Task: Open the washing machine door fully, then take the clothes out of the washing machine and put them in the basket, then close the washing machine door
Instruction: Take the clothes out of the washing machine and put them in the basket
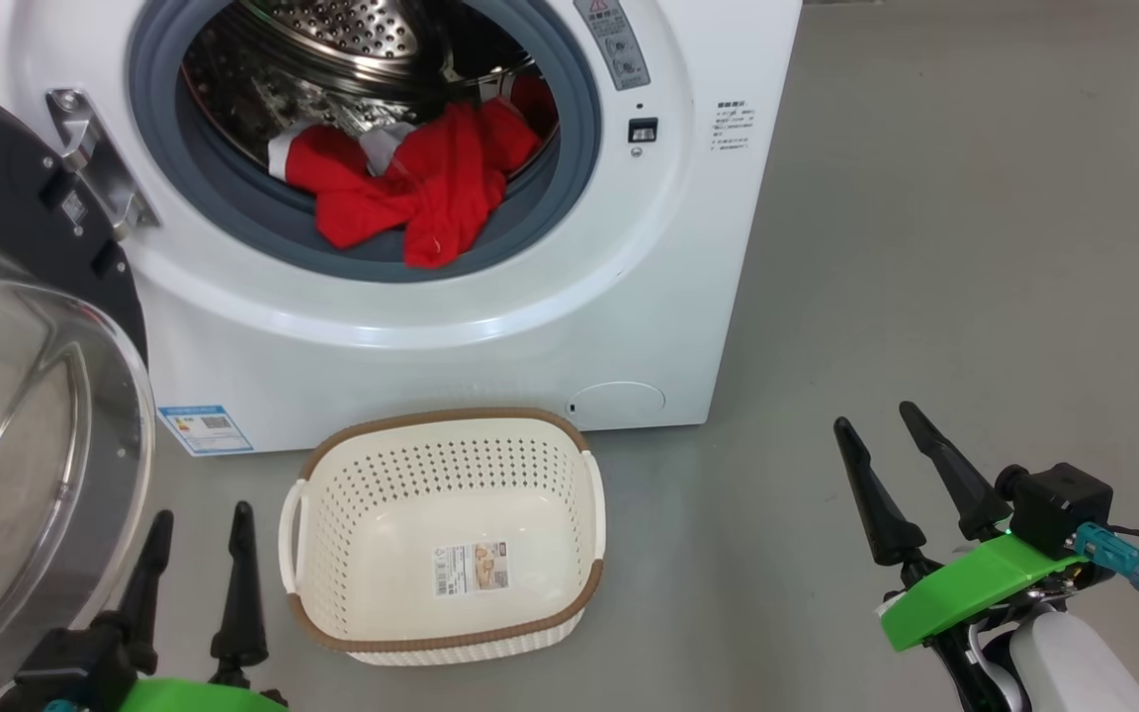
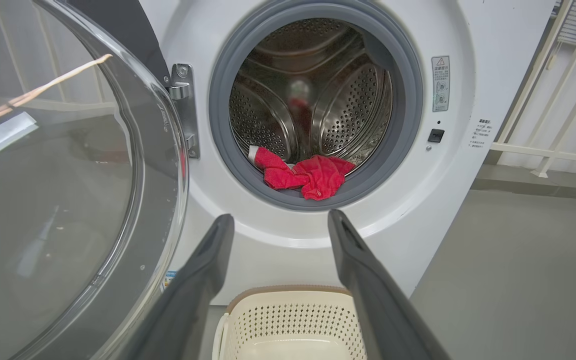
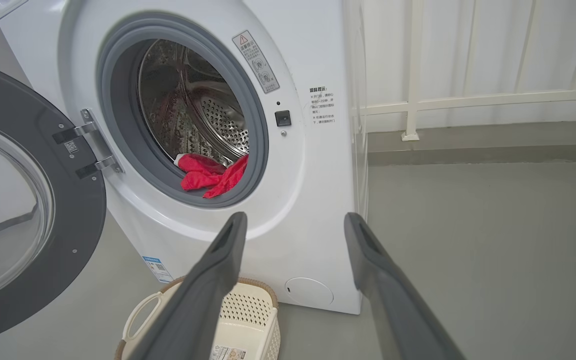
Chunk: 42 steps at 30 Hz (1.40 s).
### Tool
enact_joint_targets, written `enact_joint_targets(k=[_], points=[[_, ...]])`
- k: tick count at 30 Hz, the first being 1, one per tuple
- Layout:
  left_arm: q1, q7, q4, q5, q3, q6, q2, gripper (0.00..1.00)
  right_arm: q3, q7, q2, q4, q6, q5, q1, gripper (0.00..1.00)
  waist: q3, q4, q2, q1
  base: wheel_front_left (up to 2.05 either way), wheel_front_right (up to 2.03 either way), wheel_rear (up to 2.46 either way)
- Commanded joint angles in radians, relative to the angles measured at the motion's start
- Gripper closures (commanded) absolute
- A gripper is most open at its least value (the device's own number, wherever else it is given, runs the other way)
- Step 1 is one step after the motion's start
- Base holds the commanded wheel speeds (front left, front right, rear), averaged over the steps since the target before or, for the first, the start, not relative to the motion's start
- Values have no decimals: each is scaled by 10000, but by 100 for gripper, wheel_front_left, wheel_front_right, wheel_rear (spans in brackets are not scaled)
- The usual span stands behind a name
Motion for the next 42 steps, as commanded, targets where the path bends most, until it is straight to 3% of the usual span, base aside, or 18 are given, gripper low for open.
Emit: enact_joint_targets(k=[1,33,42], points=[[-228,-120,-171,173,444,-64,145,0,165,-120,-73,-283,27,-102,-185,0,-20,11,0,0,0,0,0],[-214,-122,-42,717,750,-295,-72,0,140,-120,-61,-335,27,-107,-194,0,57,136,0,0,1,-1,0],[-263,-122,29,767,758,-359,-97,0,127,-120,-2,-297,27,-102,-224,0,45,132,0,0,96,-96,0]])
